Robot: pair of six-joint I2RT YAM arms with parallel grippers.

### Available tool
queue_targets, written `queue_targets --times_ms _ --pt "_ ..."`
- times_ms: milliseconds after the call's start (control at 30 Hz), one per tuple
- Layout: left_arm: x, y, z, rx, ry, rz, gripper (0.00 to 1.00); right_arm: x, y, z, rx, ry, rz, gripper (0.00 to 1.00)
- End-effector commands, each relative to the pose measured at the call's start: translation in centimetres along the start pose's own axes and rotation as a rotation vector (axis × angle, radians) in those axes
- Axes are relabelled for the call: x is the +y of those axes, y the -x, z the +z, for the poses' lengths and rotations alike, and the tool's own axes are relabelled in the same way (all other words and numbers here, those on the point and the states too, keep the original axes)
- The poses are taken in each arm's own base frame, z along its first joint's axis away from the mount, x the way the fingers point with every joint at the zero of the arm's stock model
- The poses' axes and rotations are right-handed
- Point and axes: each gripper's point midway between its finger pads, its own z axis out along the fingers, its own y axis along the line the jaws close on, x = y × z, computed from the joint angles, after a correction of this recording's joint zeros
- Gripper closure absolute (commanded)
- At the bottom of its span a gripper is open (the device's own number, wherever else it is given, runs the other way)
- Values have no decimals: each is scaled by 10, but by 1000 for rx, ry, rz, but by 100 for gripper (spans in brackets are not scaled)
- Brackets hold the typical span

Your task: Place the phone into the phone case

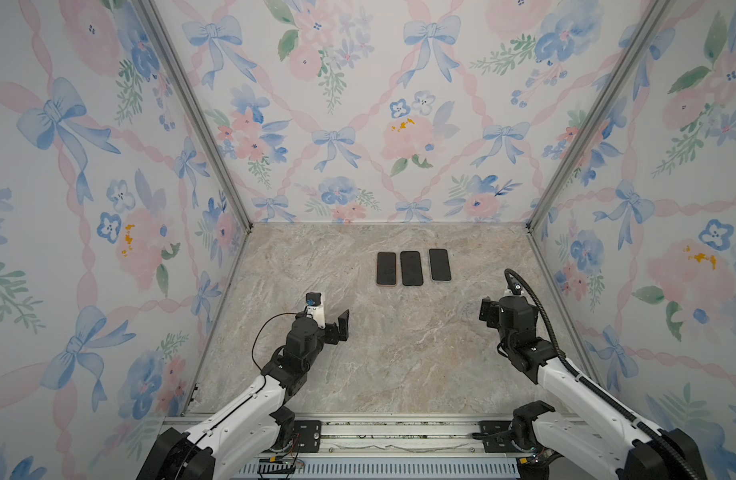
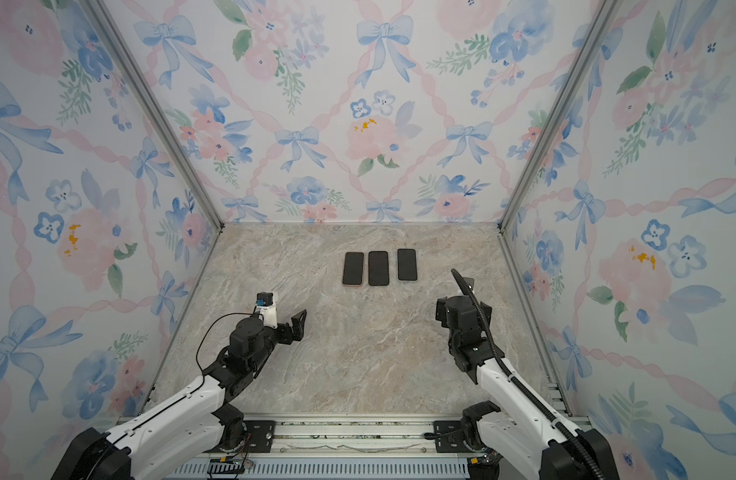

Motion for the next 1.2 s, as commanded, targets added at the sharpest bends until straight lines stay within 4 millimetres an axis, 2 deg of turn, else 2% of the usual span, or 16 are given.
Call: queue_targets --times_ms 0,67,133,233,300,367,467,567,633,733,867,1167 --pt "15 55 -4 -203 72 75 2 3 16 7 -163 9 -19 3" --pt "34 48 4 -152 138 99 2 5 12 14 -196 22 -18 3" --pt "56 48 14 -108 197 47 2 10 7 26 -201 28 -42 3" --pt "62 48 31 -54 167 144 2 25 13 33 -230 76 -78 3" --pt "69 43 38 -45 178 212 2 26 17 37 -268 78 -57 3" --pt "83 36 43 -54 180 187 2 33 17 43 -275 99 -84 3" --pt "101 30 51 -66 175 130 2 29 13 59 -289 76 -56 3" --pt "111 32 57 -102 168 103 2 28 3 61 -271 140 -28 3" --pt "110 35 60 -129 148 117 2 33 1 68 -259 167 -29 3" --pt "115 19 66 -119 166 111 2 33 1 77 -227 179 -18 3" --pt "115 18 66 -140 176 114 2 29 -1 96 -122 230 33 3" --pt "116 18 67 -137 188 115 2 29 -1 95 -124 224 25 3"
